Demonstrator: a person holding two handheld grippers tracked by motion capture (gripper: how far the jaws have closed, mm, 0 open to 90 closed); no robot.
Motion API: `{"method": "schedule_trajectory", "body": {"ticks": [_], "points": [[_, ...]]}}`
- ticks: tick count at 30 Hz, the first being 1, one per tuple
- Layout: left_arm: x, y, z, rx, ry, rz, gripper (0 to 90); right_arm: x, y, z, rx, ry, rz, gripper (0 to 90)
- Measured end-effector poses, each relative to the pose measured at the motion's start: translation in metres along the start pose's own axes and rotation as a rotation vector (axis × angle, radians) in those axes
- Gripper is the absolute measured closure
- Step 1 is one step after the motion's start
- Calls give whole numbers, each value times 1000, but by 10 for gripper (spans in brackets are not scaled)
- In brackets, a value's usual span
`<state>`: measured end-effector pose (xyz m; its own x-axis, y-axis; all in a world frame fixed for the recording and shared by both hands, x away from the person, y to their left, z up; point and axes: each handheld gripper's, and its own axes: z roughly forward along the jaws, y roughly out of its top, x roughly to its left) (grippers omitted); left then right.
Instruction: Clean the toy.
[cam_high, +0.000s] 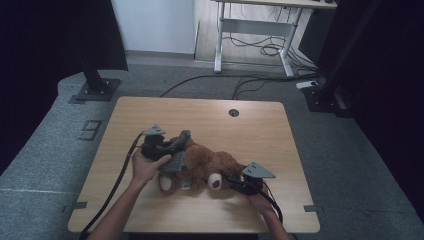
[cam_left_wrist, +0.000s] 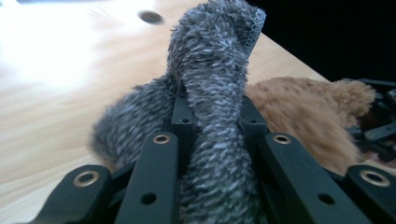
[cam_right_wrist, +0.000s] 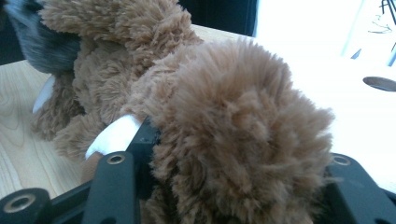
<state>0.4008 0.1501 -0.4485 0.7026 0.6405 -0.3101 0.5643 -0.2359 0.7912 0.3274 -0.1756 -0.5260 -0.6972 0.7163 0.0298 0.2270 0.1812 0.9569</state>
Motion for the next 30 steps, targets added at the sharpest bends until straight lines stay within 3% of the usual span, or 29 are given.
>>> {"method": "schedule_trajectory", "body": {"ticks": [1,4,7,10,14,16,20,24,26,30], "points": [[0,-1,8,14,-17,-11,742,0,0,0,0,2,-1,454],[-1,-7,20,29,-9,-11,749,-1,1,0,0,8,-4,435],[-3,-12,20,42,-1,4,759,-3,4,-1,3,24,9,329],[-3,-19,17,33,-1,2,765,-6,12,-7,0,54,63,230],[-5,-29,12,9,-12,-1,769,-12,28,-18,-48,89,144,193],[-8,-32,10,6,-8,9,770,-15,38,-19,-49,82,158,182],[-11,-35,7,2,-9,19,770,-23,54,-6,23,77,163,165],[-12,-37,4,1,-16,25,769,-25,52,18,162,118,170,139],[-13,-39,2,-2,-19,28,769,-22,47,24,211,164,197,140],[-19,-40,-7,-13,-41,36,763,-7,37,21,257,156,185,161]]}}
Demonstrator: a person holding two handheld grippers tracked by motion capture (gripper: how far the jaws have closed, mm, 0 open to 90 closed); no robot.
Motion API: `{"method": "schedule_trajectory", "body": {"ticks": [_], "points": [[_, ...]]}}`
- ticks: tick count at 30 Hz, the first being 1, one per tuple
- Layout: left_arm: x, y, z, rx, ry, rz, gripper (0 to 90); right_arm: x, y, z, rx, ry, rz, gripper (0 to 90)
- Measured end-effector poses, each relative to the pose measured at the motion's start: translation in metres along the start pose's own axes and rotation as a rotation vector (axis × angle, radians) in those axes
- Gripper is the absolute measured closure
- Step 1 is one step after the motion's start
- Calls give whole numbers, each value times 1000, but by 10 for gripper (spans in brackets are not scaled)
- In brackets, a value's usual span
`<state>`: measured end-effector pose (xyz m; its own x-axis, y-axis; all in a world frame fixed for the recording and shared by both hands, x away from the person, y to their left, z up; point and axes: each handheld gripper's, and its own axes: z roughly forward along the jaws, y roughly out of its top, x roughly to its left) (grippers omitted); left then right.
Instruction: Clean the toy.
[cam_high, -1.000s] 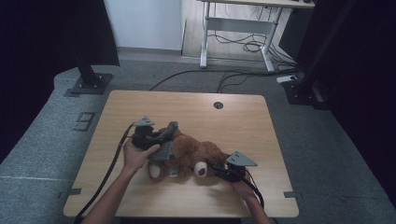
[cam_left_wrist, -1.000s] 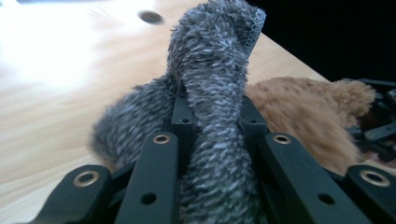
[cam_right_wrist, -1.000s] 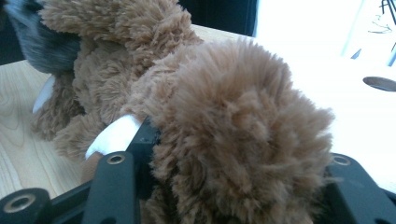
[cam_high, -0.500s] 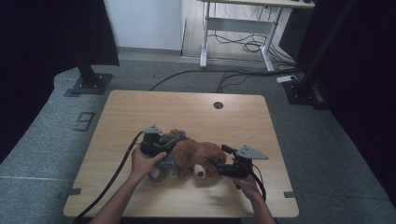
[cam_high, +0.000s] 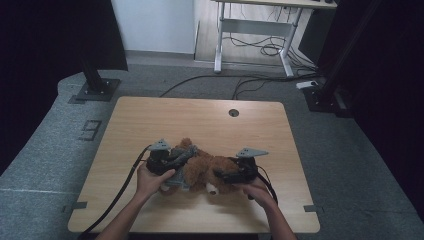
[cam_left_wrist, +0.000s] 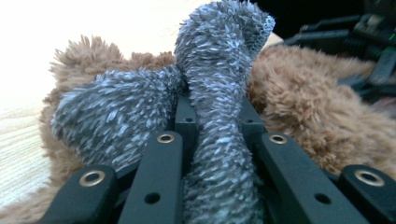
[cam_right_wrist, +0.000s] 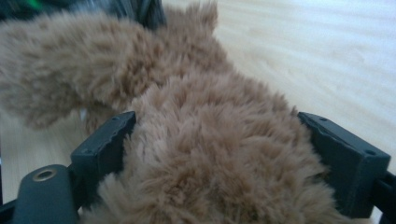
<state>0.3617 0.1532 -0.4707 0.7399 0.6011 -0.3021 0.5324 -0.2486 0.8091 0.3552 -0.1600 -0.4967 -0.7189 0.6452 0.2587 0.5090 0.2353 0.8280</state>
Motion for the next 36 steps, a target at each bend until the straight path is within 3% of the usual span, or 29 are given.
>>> {"method": "schedule_trajectory", "body": {"ticks": [4,9,15,20,27,32,36], "points": [[-5,-3,-10,-23,-25,1,752,16,-14,-6,6,-49,-35,204],[-9,-14,-19,-38,-30,10,747,35,-27,-7,-1,-152,-106,265],[-9,-31,-15,-69,-19,5,749,45,-37,-1,-69,-264,-221,480],[1,-24,-4,-95,-6,-2,751,31,-29,2,-104,-273,-203,523],[21,-3,14,-120,36,-13,747,2,-7,18,-139,-316,-177,597],[30,12,24,-128,67,-11,743,-14,5,29,-179,-369,-168,632],[37,19,27,-134,75,-20,741,-18,11,35,-220,-420,-194,642]]}}
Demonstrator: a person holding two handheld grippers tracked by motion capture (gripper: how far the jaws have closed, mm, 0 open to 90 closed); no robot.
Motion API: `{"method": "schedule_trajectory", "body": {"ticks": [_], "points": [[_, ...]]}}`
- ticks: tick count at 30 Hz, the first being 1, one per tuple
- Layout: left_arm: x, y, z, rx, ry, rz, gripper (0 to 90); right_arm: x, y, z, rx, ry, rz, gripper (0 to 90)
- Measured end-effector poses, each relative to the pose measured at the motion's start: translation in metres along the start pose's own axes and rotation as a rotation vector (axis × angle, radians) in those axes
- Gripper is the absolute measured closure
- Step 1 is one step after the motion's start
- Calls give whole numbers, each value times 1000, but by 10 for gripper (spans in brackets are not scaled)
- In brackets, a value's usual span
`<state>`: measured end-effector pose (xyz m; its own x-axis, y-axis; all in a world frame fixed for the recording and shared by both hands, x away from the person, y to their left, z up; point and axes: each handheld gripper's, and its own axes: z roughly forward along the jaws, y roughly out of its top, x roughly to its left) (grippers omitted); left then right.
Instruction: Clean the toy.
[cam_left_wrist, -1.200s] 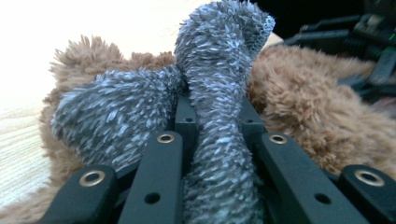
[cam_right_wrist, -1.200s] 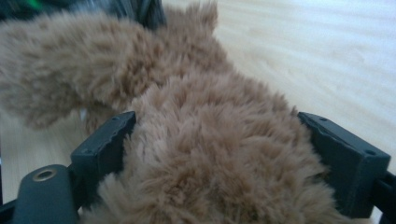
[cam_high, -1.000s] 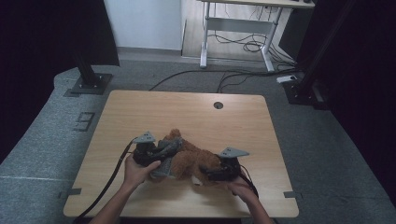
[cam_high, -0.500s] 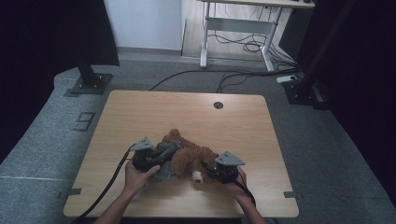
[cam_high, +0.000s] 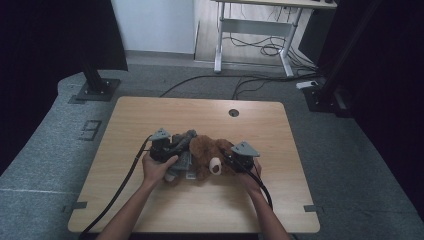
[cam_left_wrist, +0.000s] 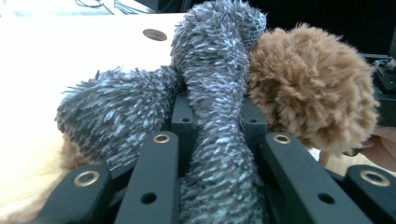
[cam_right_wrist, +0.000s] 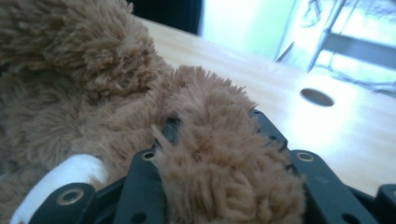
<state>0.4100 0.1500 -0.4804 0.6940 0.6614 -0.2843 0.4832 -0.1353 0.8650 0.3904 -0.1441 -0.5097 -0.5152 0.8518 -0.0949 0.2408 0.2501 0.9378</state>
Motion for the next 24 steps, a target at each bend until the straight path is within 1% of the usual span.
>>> {"method": "schedule_trajectory", "body": {"ticks": [2,3,5,7,9,11,13,15,17,18,20,22,23,24], "points": [[1,0,0,3,2,-1,740,-1,1,1,-27,-16,-7,643],[1,0,-1,4,2,2,739,-1,1,0,-36,-11,-4,642],[-1,-2,-3,5,-4,4,738,0,0,-3,-45,0,-15,641],[-4,-3,-7,6,-10,7,735,1,-3,-8,-61,22,-30,640],[-7,-1,-13,3,-23,3,731,3,-8,-15,-69,53,-35,641],[-9,4,-20,-15,-31,-3,729,5,-14,-22,-74,75,-45,640],[-10,11,-26,-35,-29,-2,729,8,-18,-30,-84,97,-54,634],[-10,17,-28,-38,-18,0,728,12,-20,-38,-89,120,-72,626],[-9,20,-26,-29,-17,-8,725,16,-22,-44,-90,141,-87,615],[-7,20,-24,-12,-21,-21,725,17,-23,-47,-91,154,-95,608],[-5,18,-16,38,-31,-31,721,18,-25,-51,-89,176,-101,599],[-5,13,-11,72,-40,-27,722,19,-27,-55,-85,197,-103,582],[-7,12,-11,76,-36,-20,724,19,-27,-56,-82,206,-102,563],[-9,10,-11,82,-30,-15,730,18,-27,-57,-80,212,-87,543]]}}
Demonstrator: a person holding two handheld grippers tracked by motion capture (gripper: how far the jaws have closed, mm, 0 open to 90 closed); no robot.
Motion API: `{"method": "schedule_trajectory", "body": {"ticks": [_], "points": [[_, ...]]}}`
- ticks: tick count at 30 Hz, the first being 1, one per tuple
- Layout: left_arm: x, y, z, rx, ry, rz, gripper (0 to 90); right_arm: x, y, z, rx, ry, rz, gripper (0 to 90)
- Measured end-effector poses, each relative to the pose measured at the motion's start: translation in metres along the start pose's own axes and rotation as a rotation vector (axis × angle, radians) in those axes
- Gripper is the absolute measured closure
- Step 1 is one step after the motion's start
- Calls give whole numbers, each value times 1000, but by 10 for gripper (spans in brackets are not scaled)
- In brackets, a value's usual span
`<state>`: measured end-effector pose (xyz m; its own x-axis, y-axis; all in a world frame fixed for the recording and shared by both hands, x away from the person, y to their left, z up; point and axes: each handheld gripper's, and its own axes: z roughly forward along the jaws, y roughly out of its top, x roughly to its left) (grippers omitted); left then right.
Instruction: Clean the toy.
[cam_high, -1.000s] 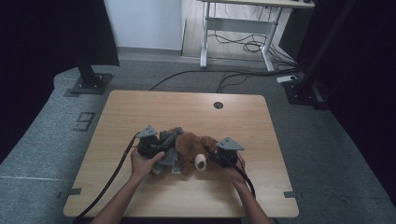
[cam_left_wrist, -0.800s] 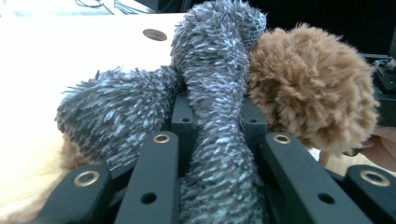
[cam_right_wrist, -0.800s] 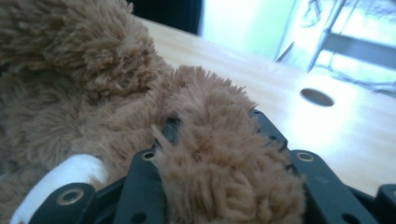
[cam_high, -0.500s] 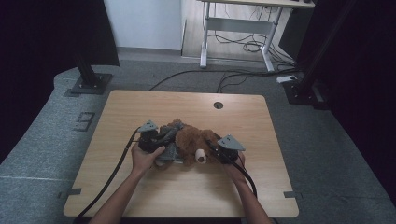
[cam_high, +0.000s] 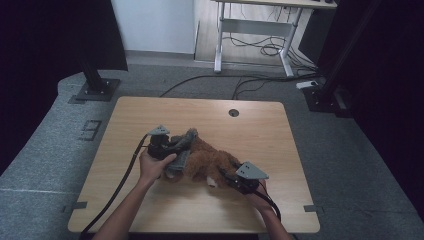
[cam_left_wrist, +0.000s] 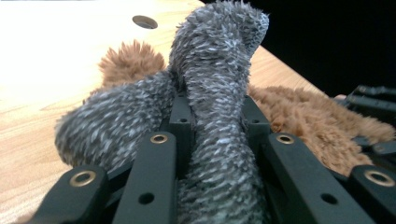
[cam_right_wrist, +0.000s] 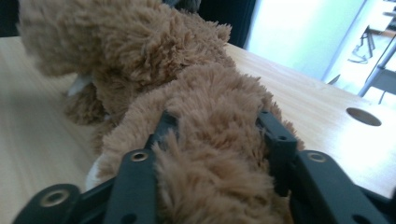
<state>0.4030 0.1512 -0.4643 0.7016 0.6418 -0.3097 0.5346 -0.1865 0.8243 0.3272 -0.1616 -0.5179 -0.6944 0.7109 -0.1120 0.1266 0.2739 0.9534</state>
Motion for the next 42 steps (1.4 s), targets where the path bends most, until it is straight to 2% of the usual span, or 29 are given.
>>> {"method": "schedule_trajectory", "body": {"ticks": [2,4,8,12,16,19,21,23,27,30,34,38,42], "points": [[-4,-3,-1,17,18,18,738,-2,1,-2,-4,22,35,473],[-7,-8,0,33,26,31,745,-3,3,-5,-13,38,79,359],[-10,-22,-5,8,25,28,755,-5,9,-13,9,55,190,233],[-12,-37,-13,-13,7,20,760,-3,7,-16,82,43,230,151],[-17,-48,-18,-14,6,29,762,-2,4,-14,123,61,254,146],[-19,-54,-21,-16,7,35,762,3,5,-12,162,46,226,195],[-19,-55,-23,-17,3,34,761,8,4,-12,167,29,185,277],[-19,-53,-26,-20,-8,38,758,12,1,-13,151,11,159,338],[-26,-33,-35,-22,-18,64,749,16,-6,-15,105,11,127,385],[-38,-11,-36,-34,-27,101,747,19,-7,-15,105,9,84,395],[-52,17,-23,-8,-35,143,744,18,-7,-15,103,11,60,399],[-51,35,0,38,-43,133,738,16,-7,-15,94,22,52,402],[-46,38,25,112,-54,109,737,14,-7,-13,90,27,40,409]]}}
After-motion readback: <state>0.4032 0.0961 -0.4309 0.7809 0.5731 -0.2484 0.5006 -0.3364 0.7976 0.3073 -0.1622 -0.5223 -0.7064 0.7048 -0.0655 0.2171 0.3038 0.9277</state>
